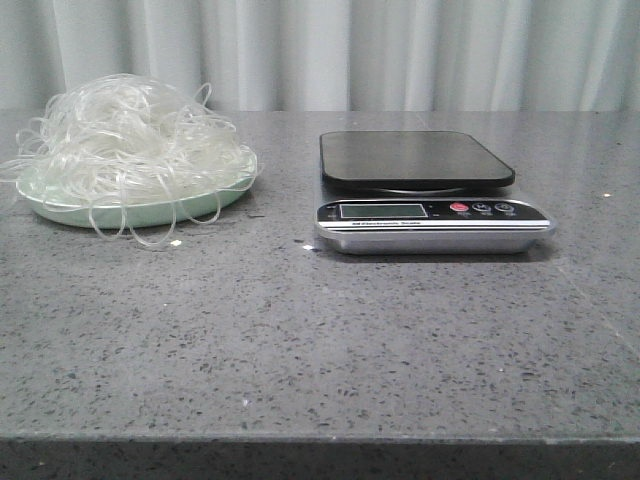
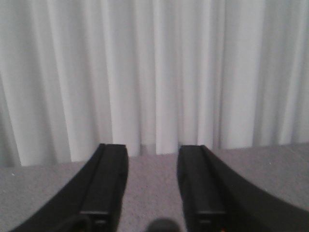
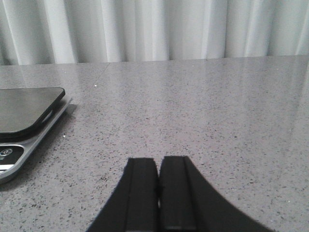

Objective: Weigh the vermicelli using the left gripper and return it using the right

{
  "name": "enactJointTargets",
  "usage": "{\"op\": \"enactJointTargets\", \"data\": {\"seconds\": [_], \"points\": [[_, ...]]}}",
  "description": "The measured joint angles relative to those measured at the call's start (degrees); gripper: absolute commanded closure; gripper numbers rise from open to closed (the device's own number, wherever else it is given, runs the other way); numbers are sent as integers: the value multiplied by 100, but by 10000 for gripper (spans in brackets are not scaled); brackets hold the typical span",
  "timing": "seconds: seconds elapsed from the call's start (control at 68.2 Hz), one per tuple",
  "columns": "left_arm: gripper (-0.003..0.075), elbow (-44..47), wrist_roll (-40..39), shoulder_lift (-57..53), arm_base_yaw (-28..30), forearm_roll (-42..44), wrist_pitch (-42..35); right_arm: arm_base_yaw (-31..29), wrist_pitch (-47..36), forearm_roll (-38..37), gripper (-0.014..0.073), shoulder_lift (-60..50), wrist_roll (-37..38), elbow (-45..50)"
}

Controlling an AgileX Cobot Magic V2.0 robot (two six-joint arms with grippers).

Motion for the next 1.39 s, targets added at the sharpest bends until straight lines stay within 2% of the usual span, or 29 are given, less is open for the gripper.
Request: {"op": "enactJointTargets", "data": {"seconds": [0.249, 0.425, 0.675, 0.821, 1.012, 1.393], "points": [[136, -204, 0, 722, -399, -36, 525, 0, 0, 0, 442, 0, 0, 0], [108, -848, 150, 1412, -511, -375, 1397, 0, 0, 0, 442, 0, 0, 0], [107, -2075, 2005, 2943, -511, -1527, 3038, 0, 0, 0, 442, 0, 0, 0], [107, -2472, 2771, 3706, -511, -1945, 3558, 0, 0, 0, 442, 0, 0, 0], [107, -2620, 3193, 4550, -511, -2076, 3776, 0, 0, 0, 442, 0, 0, 0], [107, -2632, 3286, 5605, -511, -2329, 3648, 0, 0, 0, 442, 0, 0, 0]]}}
